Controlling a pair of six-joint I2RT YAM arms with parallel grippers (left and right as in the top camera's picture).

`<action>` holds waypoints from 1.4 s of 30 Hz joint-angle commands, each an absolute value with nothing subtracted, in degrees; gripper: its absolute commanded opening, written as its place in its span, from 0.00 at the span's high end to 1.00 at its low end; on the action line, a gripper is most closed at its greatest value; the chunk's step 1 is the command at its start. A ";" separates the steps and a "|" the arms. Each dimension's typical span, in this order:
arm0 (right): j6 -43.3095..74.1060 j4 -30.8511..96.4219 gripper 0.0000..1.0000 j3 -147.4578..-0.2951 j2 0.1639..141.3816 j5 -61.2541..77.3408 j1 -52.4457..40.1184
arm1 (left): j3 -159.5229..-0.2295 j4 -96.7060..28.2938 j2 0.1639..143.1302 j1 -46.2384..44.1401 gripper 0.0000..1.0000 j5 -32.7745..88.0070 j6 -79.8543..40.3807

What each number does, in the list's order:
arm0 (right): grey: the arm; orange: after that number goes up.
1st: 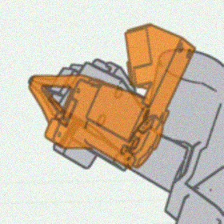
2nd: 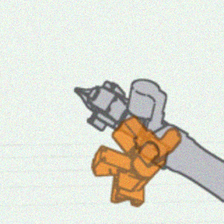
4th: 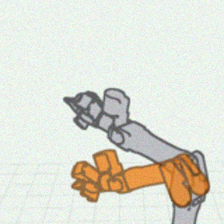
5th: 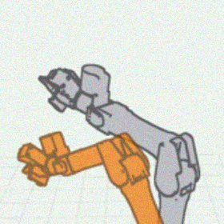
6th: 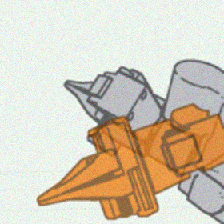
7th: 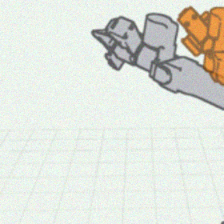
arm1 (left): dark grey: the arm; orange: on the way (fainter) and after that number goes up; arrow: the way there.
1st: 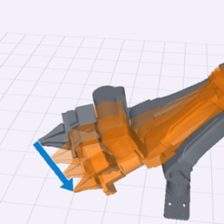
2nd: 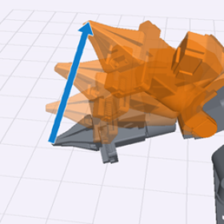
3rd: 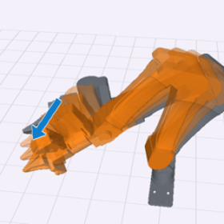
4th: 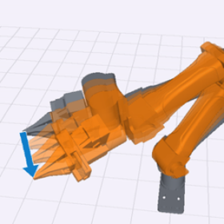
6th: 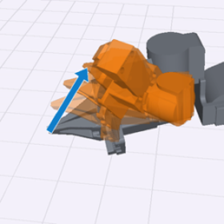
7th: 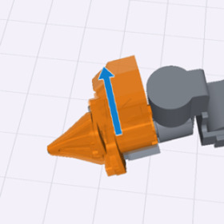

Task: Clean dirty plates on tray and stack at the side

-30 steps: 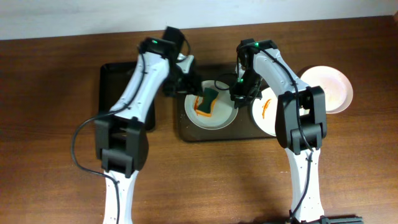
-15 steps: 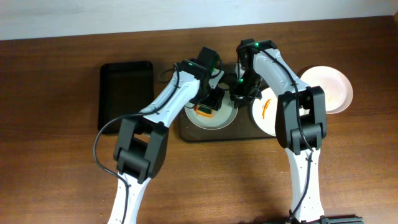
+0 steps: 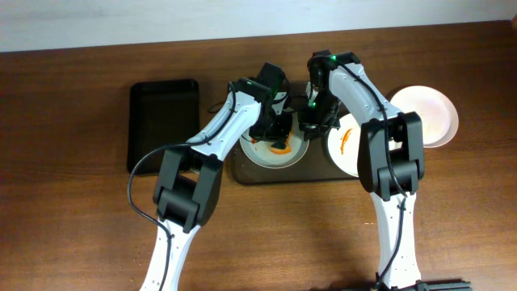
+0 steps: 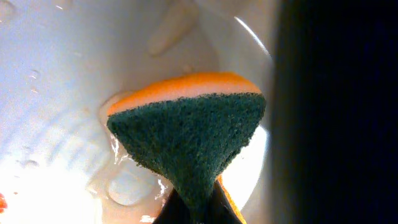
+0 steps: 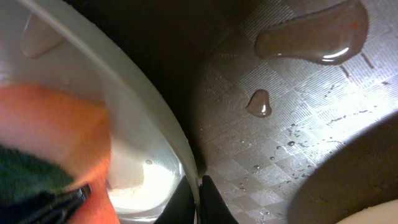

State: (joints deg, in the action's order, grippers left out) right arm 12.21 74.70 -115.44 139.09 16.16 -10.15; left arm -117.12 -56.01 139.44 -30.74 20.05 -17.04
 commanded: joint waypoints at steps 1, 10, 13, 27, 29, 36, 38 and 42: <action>12.29 73.76 0.96 -114.37 139.94 14.55 -10.52 | -117.89 -58.26 143.81 -30.48 1.00 4.75 -18.41; 12.27 73.76 0.96 -114.37 139.94 14.55 -10.52 | -119.17 -64.95 143.55 -25.19 1.00 -19.29 -18.37; 12.27 73.71 0.96 -114.37 139.94 14.55 -10.52 | -130.19 -71.40 143.55 -24.21 1.00 -14.02 -18.39; 12.32 73.73 0.96 -114.37 139.94 14.57 -10.52 | -118.61 -65.25 143.79 -26.85 1.00 8.49 -18.41; 12.29 73.71 0.96 -114.37 139.94 14.55 -10.52 | -121.16 -70.28 143.61 -26.83 1.00 -9.43 -18.41; 12.32 75.24 0.96 -115.33 139.87 14.55 -10.50 | -145.53 -88.03 143.55 -25.54 1.00 -18.85 -24.86; 12.29 80.07 0.96 -121.82 139.85 14.31 -10.48 | -153.47 -90.32 143.55 -21.76 1.00 -6.00 -24.82; 12.29 89.47 0.96 -136.42 139.85 -0.10 -12.10 | -153.80 -93.14 143.55 -13.15 1.00 5.19 -23.70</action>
